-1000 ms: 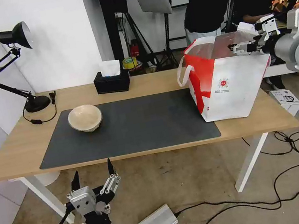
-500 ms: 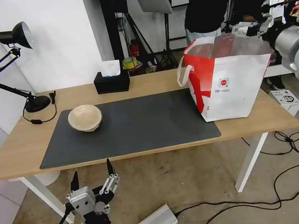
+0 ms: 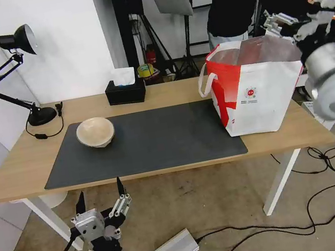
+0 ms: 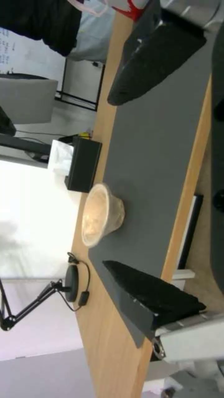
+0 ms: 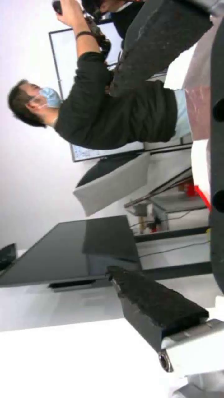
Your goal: Pick up the trash from the table and place it into the takeout bag.
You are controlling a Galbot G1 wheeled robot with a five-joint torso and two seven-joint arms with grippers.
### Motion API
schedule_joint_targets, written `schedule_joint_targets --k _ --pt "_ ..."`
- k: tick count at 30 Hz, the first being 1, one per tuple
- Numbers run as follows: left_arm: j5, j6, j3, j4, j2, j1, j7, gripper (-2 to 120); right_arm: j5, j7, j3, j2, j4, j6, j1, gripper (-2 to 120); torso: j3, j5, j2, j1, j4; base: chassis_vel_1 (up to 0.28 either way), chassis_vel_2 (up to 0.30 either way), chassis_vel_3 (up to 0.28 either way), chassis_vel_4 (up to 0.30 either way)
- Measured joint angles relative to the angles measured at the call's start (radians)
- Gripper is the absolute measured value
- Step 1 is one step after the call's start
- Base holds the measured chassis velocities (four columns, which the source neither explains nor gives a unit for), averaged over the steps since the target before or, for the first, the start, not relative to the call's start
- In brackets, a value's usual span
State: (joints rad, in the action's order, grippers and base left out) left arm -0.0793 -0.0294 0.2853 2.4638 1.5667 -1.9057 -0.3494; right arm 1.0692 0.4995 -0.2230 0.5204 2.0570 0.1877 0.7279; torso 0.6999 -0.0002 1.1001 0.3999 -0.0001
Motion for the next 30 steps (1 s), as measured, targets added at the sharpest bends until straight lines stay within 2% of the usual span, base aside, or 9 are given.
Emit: schedule_joint_targets --k 6,13,19,21,30 --pt "0.000 -0.010 0.000 0.001 0.000 0.003 -0.003 100 -0.120 0.037 -0.069 0.047 0.103 0.026 0.173 100 0.000 0.0001 0.000 0.000 -0.0001 0.000 0.000 0.000 0.000" --pt "0.000 -0.011 0.008 0.024 0.005 -0.005 -0.021 100 -0.252 0.059 -0.088 0.110 0.178 0.052 0.306 100 0.000 0.0001 0.000 0.000 0.0002 0.000 0.000 0.000 0.000" --pt "0.002 -0.011 0.016 0.025 0.006 -0.008 -0.025 100 -0.378 0.073 -0.098 0.158 0.210 0.057 0.434 100 0.000 -0.0001 0.000 0.000 0.0000 0.000 0.000 0.000 0.000" --pt "0.001 -0.010 0.011 0.024 0.011 -0.009 -0.027 100 -0.443 0.074 -0.099 0.197 0.211 0.059 0.504 100 0.000 0.0003 0.000 0.000 -0.0001 0.000 0.000 0.000 0.000" --pt "-0.012 -0.010 0.000 0.018 0.012 -0.012 -0.028 100 -0.545 0.073 -0.088 0.276 0.233 0.062 0.618 100 0.000 0.0001 0.000 0.000 0.0000 0.000 0.000 0.000 0.000"
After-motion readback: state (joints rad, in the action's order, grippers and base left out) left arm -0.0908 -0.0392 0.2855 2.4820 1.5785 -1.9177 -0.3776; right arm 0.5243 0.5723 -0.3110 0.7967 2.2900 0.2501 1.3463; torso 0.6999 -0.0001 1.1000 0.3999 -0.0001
